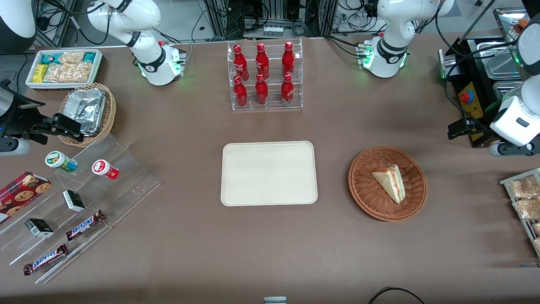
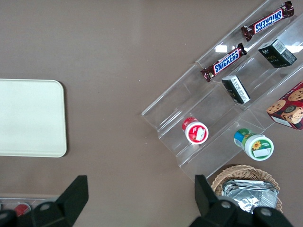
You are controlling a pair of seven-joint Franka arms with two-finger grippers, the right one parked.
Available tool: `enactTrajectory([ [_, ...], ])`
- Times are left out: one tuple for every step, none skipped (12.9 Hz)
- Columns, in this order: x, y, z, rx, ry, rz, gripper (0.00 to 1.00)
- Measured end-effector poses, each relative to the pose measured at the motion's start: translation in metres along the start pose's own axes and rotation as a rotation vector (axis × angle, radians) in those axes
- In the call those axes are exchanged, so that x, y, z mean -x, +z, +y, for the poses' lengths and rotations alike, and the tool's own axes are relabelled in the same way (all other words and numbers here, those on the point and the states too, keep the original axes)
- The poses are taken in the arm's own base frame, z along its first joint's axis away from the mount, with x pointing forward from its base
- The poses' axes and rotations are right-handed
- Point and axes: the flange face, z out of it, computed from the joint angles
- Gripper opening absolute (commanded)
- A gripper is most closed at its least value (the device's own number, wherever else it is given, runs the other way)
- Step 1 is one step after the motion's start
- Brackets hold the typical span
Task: Place sandwich from basket to tray
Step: 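Move the left gripper over the wrapped sandwich in the wicker basket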
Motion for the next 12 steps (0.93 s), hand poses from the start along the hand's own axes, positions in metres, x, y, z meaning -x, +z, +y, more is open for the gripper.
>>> enactTrajectory([
  [-0.003,-0.001,0.001,0.000,0.002,-0.003,1.00],
  [-0.006,-0.001,0.001,0.000,0.002,-0.004,1.00],
  [-0.008,0.001,0.001,0.000,0.002,-0.006,1.00],
  [-0.010,0.004,0.002,0.000,0.004,-0.010,1.00],
  [-0.014,0.008,0.004,0.000,0.007,-0.013,1.00],
  [-0.019,0.015,0.006,0.000,0.010,-0.013,1.00],
  [-0.024,0.022,0.010,0.000,0.010,-0.015,1.00],
  [-0.030,0.031,0.013,0.000,-0.002,-0.017,1.00],
  [-0.036,0.043,0.017,0.001,-0.030,-0.014,1.00],
  [-0.042,0.057,0.019,0.002,-0.071,-0.006,1.00],
  [-0.047,0.073,0.022,0.005,-0.125,0.005,1.00],
  [-0.051,0.089,0.026,0.010,-0.183,0.022,1.00],
])
